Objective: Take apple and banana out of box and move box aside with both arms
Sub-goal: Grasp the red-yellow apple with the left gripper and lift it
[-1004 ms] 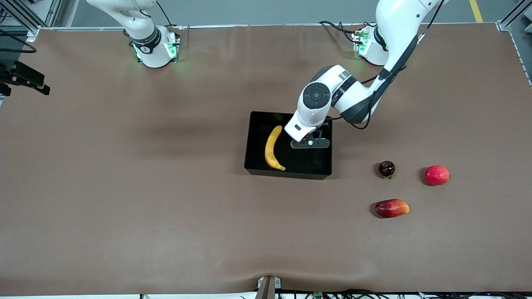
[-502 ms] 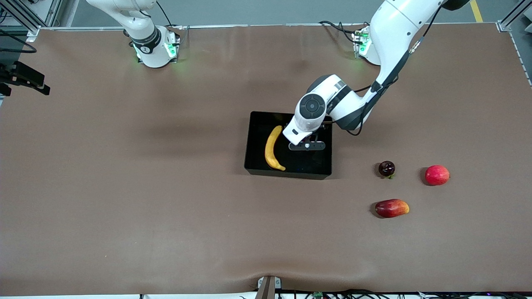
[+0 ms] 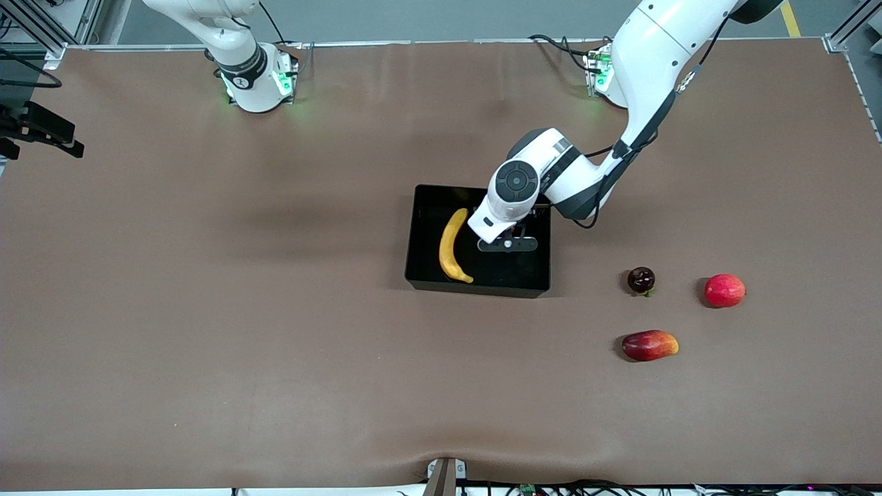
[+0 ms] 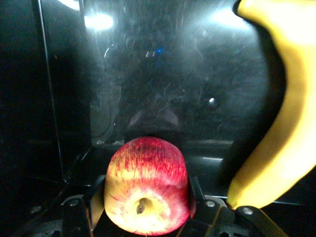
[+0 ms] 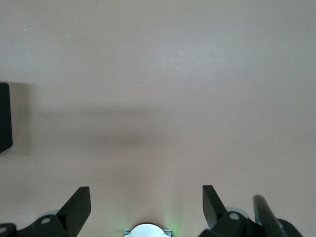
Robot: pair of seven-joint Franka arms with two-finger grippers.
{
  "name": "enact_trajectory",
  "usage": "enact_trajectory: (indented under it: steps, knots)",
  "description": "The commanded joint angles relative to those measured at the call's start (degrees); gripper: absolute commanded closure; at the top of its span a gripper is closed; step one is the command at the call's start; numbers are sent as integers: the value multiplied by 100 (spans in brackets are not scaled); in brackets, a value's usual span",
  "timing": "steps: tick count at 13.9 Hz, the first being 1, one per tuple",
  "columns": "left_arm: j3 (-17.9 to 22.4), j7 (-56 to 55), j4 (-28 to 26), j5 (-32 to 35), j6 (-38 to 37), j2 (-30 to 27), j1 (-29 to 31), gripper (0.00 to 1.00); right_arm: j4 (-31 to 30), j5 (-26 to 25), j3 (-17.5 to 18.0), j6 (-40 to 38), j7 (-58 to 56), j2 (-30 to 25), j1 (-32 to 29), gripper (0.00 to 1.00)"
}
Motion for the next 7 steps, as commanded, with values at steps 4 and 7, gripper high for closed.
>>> enact_trajectory:
  steps: [4,7]
  knots:
    - [-10,214,1177,59,-1712,-674,162,100,27,5,81,-14,-79,273,96,0]
    - [-19,443,1399,-2,-2015,-1051,706,100,62,-127,81,-110,-53,925,350,0]
